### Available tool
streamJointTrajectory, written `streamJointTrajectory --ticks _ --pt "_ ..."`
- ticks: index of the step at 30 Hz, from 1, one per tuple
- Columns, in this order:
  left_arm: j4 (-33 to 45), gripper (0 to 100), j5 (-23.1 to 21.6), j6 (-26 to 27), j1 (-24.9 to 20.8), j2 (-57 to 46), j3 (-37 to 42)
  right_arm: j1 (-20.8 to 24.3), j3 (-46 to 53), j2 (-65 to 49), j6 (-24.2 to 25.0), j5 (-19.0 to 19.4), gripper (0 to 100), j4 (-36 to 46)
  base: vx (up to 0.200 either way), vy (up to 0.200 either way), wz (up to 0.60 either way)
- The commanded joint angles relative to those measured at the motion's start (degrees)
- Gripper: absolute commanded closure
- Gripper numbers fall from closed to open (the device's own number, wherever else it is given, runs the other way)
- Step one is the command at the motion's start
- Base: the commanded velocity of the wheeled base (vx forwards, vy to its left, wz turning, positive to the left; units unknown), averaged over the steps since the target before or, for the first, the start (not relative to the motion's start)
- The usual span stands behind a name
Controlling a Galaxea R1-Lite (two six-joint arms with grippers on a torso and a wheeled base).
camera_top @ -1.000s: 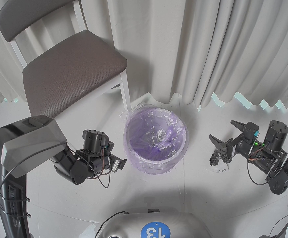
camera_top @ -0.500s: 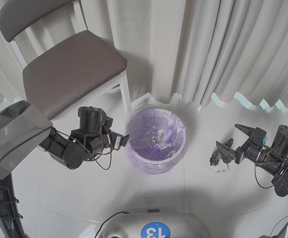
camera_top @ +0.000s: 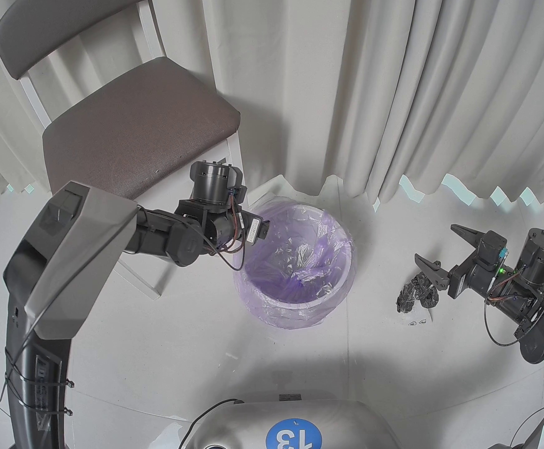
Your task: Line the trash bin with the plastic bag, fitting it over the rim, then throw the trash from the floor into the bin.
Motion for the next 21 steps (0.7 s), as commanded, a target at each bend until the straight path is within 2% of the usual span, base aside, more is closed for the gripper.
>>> streamJointTrajectory --ticks 1,12,17,21 --pt "2.03 0 0.37 0.35 -0.29 5.86 -5.13 -0.5 -0.48 -0.05 -0.15 -0.03 0 0.19 0.0 0.0 0.0" --pt "2.73 0 1.25 1.14 0.24 7.88 -10.58 -1.46 -0.74 0.3 -0.41 -0.03 0 0.37 0.0 0.0 0.0" --pt "6.16 0 1.6 1.05 0.5 8.23 -15.59 -1.9 -0.83 0.57 -0.5 -0.03 0 0.28 0.0 0.0 0.0" --pt "7.83 0 2.92 1.14 1.03 8.76 -16.19 -1.9 -0.83 0.57 -0.5 -0.03 0 0.28 0.0 0.0 0.0"
